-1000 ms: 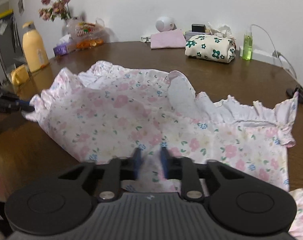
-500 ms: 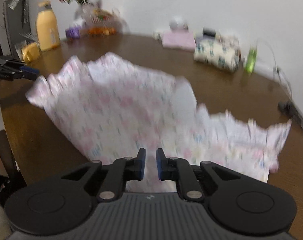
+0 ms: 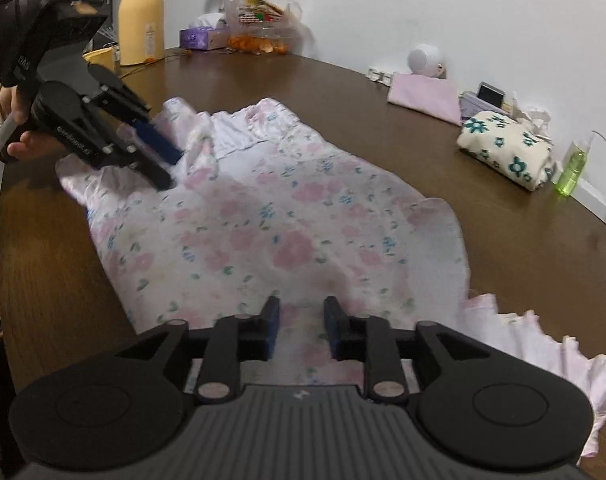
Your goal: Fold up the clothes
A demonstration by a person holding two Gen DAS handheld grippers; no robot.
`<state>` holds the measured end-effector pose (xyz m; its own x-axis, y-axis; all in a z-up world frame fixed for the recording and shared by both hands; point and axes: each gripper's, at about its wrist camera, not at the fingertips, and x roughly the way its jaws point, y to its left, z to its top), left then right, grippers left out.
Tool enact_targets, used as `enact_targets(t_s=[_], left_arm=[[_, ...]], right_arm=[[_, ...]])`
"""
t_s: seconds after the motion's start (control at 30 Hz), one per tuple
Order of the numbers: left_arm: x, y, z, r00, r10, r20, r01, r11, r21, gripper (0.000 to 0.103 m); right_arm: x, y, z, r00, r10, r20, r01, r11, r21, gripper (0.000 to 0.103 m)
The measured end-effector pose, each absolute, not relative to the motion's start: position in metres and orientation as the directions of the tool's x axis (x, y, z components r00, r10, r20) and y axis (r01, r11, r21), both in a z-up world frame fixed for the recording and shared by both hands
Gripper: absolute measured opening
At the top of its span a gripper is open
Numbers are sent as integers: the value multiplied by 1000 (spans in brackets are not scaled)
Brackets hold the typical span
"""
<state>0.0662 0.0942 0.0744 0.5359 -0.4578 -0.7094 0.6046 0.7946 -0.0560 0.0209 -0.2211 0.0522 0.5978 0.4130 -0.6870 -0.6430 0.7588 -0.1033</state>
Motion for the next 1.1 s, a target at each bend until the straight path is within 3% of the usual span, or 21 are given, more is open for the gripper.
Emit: enact_targets(t_s=[0.03,0.07,0.13,0.2,0.37,0.5,0.6,0.7,0.73,0.77,0.8,0.87,1.1], left_arm=[[69,98,79,541,-460,-704,600,798,-59,38],[79,100,78,543,-459,-703,601,797,-55,44],[98,104,76,548,-456,-701,604,796,-46,50],[118,108,74,552,-454,-699,607,794,-36,50],[167,118,69,564,-448,-694,613,790,-13,50],[207,126,65,572,-443,-690,617,787,6,54],[228,134,59,523,-478,-706,630,775,-58,55],[234,136,53,501,-500,-707,628,772,-100,53],[236,136,52,494,-507,-706,628,770,-114,38],[236,138,52,493,-513,-702,623,772,-126,11],[236,140,52,493,-520,-698,619,773,-139,4],[235,143,53,492,-532,-689,610,775,-163,5],[175,148,96,612,-543,-575,619,781,-80,2]], right_arm=[[20,-226,61,616,423,-664,-649,751,-124,31],[21,-233,74,657,434,-616,-642,750,-156,44],[39,-245,92,695,435,-573,-619,767,-168,52],[71,-254,103,686,433,-584,-611,779,-141,52],[154,-259,83,572,382,-725,-580,814,-28,52],[183,-255,66,495,405,-769,-589,807,46,52],[199,-249,56,453,411,-791,-583,808,87,46],[209,-249,49,403,449,-798,-585,797,153,30],[210,-249,48,390,459,-798,-588,791,168,21],[210,-248,46,380,464,-800,-593,786,174,15],[210,-247,45,371,467,-803,-598,782,179,14],[207,-246,44,372,471,-800,-614,771,169,4],[172,-250,74,434,506,-745,-683,725,94,2]])
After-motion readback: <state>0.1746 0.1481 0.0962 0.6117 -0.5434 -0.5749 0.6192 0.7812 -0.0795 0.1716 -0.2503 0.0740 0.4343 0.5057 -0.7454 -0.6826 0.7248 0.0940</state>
